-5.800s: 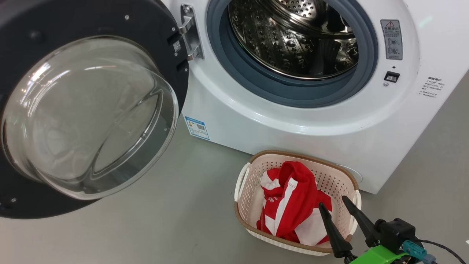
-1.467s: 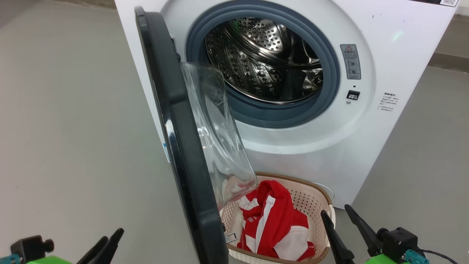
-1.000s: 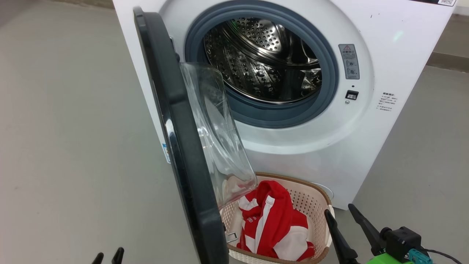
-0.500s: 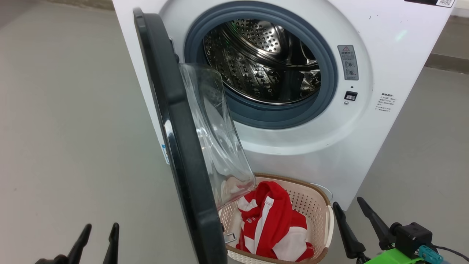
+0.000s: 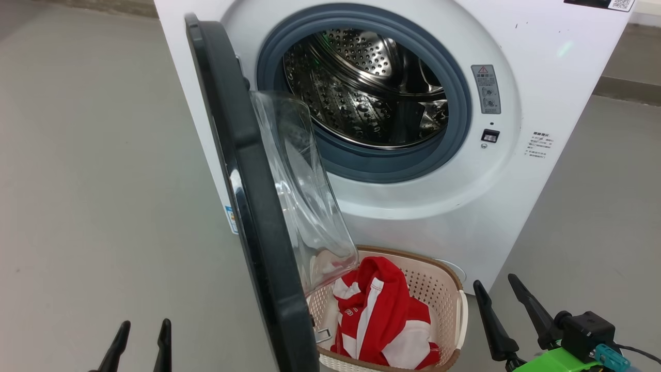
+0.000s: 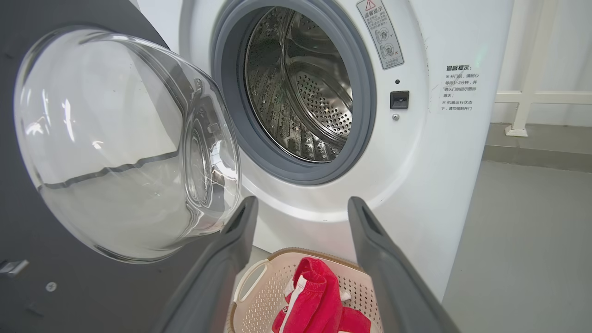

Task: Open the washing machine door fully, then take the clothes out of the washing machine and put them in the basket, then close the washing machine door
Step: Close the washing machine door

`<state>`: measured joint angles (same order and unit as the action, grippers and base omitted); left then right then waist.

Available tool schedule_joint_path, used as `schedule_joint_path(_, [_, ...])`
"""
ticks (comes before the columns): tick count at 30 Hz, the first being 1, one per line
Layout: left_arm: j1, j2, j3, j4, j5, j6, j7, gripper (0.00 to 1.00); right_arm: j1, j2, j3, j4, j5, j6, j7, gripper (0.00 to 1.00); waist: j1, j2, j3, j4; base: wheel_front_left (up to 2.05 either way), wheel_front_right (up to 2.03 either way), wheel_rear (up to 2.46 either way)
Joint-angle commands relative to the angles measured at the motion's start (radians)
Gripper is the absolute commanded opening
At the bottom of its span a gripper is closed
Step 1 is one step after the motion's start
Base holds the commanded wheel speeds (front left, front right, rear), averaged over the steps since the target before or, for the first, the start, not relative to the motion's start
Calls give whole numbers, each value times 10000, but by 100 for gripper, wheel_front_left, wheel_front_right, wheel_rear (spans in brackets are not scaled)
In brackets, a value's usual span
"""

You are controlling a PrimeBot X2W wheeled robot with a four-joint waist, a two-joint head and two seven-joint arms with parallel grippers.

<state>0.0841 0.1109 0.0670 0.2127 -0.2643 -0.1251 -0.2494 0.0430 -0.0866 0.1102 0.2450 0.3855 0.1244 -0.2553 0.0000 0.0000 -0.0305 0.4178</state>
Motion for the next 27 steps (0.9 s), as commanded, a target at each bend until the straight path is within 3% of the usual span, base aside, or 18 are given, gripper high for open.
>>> schedule_joint_path(1, [-209, 87, 389, -232, 72, -56, -123, 100, -40, -65, 206, -203, -44, 63, -65, 100, 0, 0, -2, 0, 0, 0, 0])
schedule_joint_path(22, [-187, 163, 196, -311, 60, -56, -124, 100, -19, -45, 282, -134, 1, 63, -65, 100, 0, 0, -94, -53, 0, 0, 0])
schedule_joint_path(23, [-188, 173, 170, -333, -91, -56, -124, 74, -19, -44, 292, -129, 7, 63, -65, 100, 0, 0, -104, -62, 0, 0, 0])
schedule_joint_path(24, [-193, 183, 126, -360, -321, -56, -124, 40, -16, -43, 305, -122, 12, 63, -65, 100, 0, 0, -115, -72, 0, 0, 0])
schedule_joint_path(25, [-203, 205, 56, -419, -609, -56, -124, 18, -14, -41, 319, -117, 14, 63, -65, 100, 0, 0, -117, -85, 0, 0, 0])
schedule_joint_path(26, [-211, 220, -38, -478, -997, -56, -124, 0, -14, -40, 332, -115, 14, 63, -65, 100, 0, 0, -114, -100, 0, 0, 0])
schedule_joint_path(27, [-209, 200, -155, -483, -1586, -56, -124, 0, -15, -39, 341, -115, 14, 63, -65, 100, 0, 0, -109, -115, 0, 0, 0])
